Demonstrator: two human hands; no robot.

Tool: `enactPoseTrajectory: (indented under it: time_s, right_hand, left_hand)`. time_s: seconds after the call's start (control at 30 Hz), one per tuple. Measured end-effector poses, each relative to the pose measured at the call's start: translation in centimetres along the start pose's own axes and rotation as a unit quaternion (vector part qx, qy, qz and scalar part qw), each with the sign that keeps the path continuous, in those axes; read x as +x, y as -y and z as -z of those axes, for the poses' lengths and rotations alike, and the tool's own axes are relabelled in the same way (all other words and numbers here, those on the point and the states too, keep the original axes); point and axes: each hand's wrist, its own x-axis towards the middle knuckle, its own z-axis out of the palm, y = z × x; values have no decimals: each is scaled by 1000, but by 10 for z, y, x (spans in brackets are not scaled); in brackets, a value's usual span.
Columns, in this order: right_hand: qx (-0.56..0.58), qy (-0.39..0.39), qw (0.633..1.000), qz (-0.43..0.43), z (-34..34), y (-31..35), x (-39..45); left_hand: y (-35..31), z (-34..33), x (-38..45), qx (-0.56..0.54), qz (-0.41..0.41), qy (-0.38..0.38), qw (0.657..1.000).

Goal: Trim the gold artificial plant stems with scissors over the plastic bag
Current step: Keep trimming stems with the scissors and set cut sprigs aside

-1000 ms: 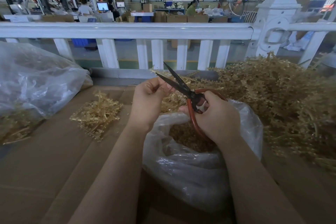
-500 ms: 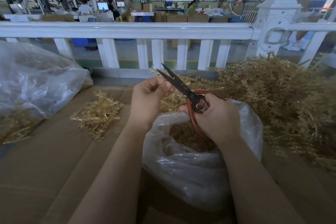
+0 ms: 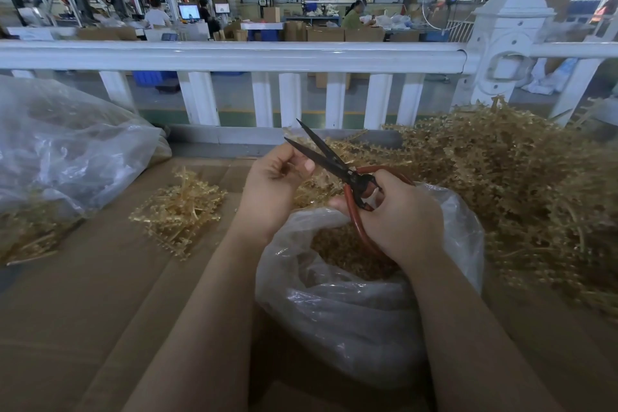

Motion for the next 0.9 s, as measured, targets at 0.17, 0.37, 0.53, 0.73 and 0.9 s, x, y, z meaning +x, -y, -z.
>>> enactPoseTrajectory:
  time_s: [0.17, 0.37, 0.53, 0.73, 0.9]
  right_hand:
    - [5, 9, 1000, 0, 2, 0, 2]
    - [-11, 6, 1000, 8, 3, 0, 3]
    - [-29, -25, 999, 25, 0, -1, 2]
    - [-23, 1, 1000, 6, -3, -5, 2]
    - [6, 9, 1000, -6, -3, -6, 1]
  left_hand:
    - [-2, 1, -1, -6, 14, 18, 1000]
    - [-2, 3, -1, 21, 21, 24, 999]
    - [-2, 4, -1, 11, 23, 41, 999]
    - [3, 5, 0, 4, 29, 43, 999]
    - [4, 5, 1, -102, 45, 33, 993]
